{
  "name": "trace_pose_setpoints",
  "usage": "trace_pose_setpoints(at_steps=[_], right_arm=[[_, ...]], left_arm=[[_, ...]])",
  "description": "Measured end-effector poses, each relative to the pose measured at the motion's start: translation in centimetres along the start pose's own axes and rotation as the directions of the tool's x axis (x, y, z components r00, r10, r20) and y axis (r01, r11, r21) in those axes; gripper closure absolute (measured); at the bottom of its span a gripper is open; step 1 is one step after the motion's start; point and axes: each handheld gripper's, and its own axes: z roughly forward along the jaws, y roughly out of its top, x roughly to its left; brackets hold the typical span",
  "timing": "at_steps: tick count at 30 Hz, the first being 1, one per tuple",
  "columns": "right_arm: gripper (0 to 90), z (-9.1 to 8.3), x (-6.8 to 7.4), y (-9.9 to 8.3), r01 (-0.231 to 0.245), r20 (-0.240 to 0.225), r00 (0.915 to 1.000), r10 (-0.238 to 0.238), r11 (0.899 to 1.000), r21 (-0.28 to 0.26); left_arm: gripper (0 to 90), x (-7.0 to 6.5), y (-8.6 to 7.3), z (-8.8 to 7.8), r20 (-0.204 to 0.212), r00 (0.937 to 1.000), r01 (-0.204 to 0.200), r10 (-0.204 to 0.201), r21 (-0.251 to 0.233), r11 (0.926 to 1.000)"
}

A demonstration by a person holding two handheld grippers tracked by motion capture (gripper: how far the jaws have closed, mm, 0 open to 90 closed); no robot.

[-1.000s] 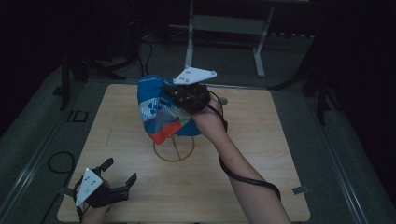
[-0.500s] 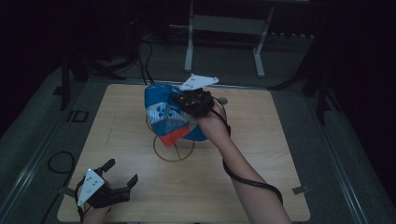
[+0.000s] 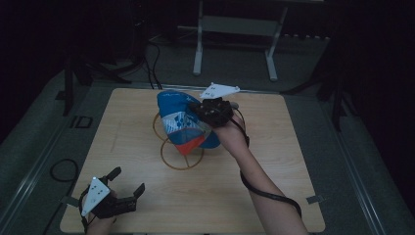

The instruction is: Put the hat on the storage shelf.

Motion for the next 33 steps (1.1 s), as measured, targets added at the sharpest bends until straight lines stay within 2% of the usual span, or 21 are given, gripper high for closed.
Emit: trace_pose_setpoints(at_steps=[2, 6, 11, 19, 20, 23, 25, 26, 27, 28, 29, 33], right_arm=[[90.0, -0.3, 0.2, 0.2, 0.013, 0.007, 0.9999, -0.013, 1.0, -0.004], [90.0, -0.6, 0.3, 0.9, 0.009, -0.001, 1.0, -0.009, 1.0, -0.021], [90.0, -1.0, 1.0, 2.9, 0.029, -0.002, 0.9996, -0.029, 0.998, -0.057], [90.0, -1.2, 1.7, 5.6, 0.027, -0.019, 0.9994, -0.03, 0.994, -0.106], [90.0, -1.1, 2.1, 6.4, 0.039, -0.03, 0.9987, -0.043, 0.992, -0.119], [90.0, -0.8, 2.6, 7.1, 0.043, -0.044, 0.9978, -0.049, 0.991, -0.124], [90.0, -0.2, 3.1, 7.4, 0.06, -0.03, 0.9975, -0.064, 0.992, -0.111], [90.0, 0.7, 3.1, 7.1, 0.054, -0.035, 0.9977, -0.057, 0.995, -0.081], [90.0, 0.7, 3.1, 7.1, 0.054, -0.035, 0.9977, -0.057, 0.995, -0.081], [90.0, 1.6, 2.9, 6.4, 0.047, -0.029, 0.9984, -0.049, 0.998, -0.042], [90.0, 1.9, 2.7, 6.0, 0.04, -0.029, 0.9987, -0.041, 0.999, -0.029], [90.0, 2.5, 1.9, 4.7, 0.018, -0.034, 0.9993, -0.018, 1.0, 0.002]], left_arm=[[1.5, 0.1, 0.0, 0.1, 0.002, 1.0, 0.006, -0.006, -0.001, 1.0], [1.5, 0.1, -0.1, 0.2, 0.009, 0.9999, 0.009, -0.009, 0.006, 0.9999], [1.6, -0.1, -0.1, 0.2, 0.012, 0.9999, -0.002, 0.002, 0.0, 1.0], [1.5, 0.1, -0.1, 0.1, 0.01, 0.9999, 0.005, -0.005, -0.002, 1.0], [1.6, 0.1, -0.2, 0.0, 0.013, 0.9999, 0.005, -0.005, -0.005, 1.0], [1.5, 0.1, -0.2, 0.0, 0.014, 0.9999, 0.002, -0.002, -0.002, 1.0], [1.5, 0.2, -0.2, 0.0, 0.016, 0.9999, 0.003, -0.003, -0.001, 1.0], [1.6, 0.2, -0.2, -0.1, 0.016, 0.9999, 0.005, -0.005, -0.003, 1.0], [1.5, 0.2, -0.2, -0.1, 0.016, 0.9999, 0.005, -0.005, -0.003, 1.0], [1.5, 0.2, -0.2, -0.2, 0.017, 0.9998, 0.005, -0.005, -0.004, 1.0], [1.5, 0.3, -0.2, -0.2, 0.015, 0.9999, 0.003, -0.003, -0.004, 1.0], [1.5, 0.4, -0.2, -0.3, 0.012, 0.9999, 0.012, -0.012, -0.009, 0.9999]])
